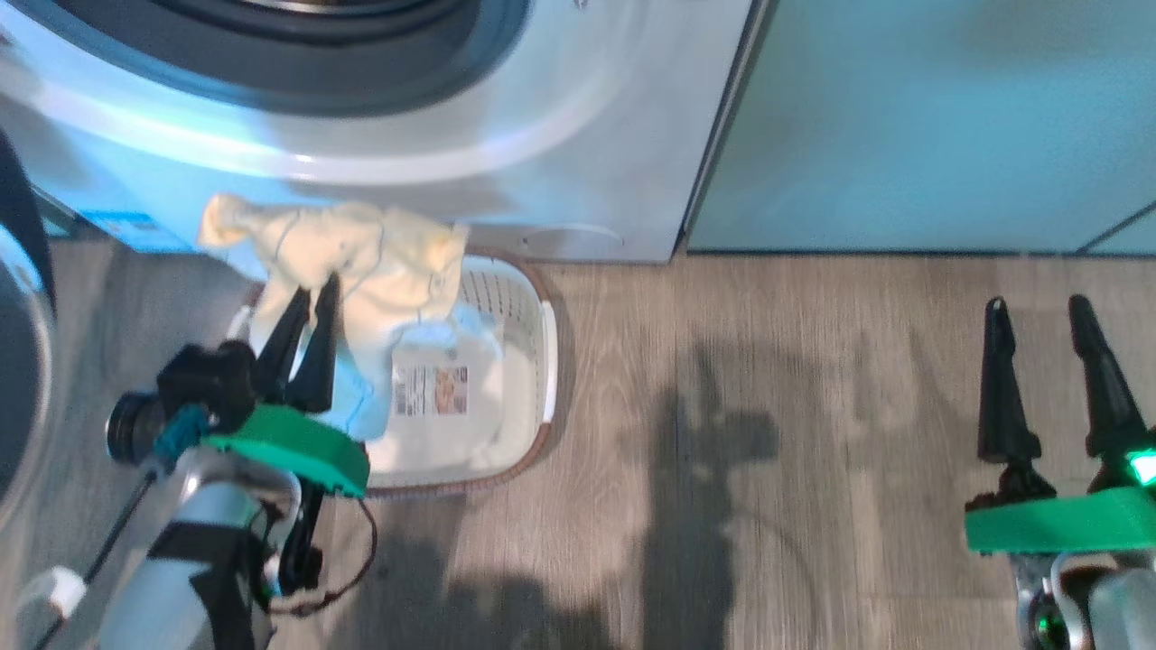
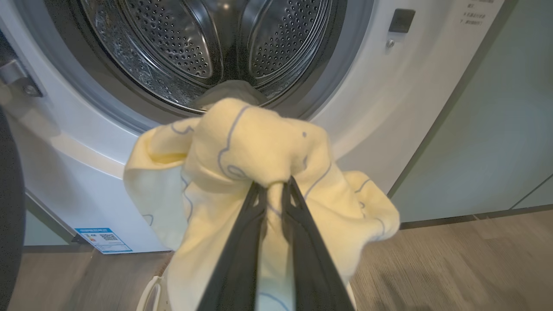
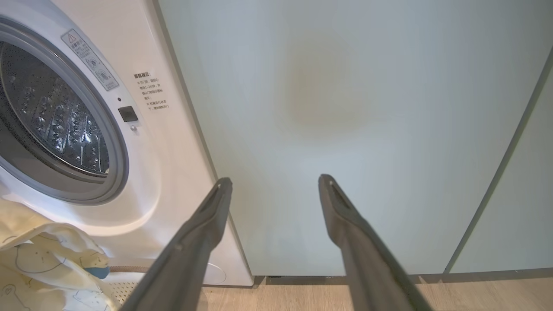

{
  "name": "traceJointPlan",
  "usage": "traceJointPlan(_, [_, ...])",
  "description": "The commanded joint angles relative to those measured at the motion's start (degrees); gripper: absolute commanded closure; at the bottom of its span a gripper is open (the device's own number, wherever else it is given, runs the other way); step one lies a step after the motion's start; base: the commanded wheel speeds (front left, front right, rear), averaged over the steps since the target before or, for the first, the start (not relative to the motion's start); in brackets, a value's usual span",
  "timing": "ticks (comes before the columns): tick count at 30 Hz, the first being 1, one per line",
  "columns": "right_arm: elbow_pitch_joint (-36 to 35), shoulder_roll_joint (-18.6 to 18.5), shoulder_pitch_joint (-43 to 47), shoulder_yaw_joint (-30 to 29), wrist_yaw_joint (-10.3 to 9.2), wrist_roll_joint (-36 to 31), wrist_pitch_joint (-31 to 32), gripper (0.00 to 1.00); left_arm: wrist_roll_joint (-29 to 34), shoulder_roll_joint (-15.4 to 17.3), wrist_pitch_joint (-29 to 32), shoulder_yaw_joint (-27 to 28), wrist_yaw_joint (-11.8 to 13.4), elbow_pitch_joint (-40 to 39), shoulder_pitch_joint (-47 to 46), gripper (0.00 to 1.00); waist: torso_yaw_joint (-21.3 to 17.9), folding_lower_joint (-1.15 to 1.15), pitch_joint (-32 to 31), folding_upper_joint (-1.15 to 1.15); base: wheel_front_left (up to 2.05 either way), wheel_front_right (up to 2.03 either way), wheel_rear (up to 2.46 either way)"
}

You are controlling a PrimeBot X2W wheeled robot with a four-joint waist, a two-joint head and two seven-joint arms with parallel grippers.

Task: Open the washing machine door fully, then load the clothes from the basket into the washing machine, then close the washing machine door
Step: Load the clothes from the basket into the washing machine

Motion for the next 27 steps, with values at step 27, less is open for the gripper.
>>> traceJointPlan(27, [1.0, -0.3, 10.0, 1.8, -0.16, -1.1, -0.4, 0.00, -0.7, 2.3, 3.2, 1.9, 5.0, -14.4, 17.0, 1.00, 1.2, 0.01, -18.2, -0.01, 0.00, 0.00, 0.00])
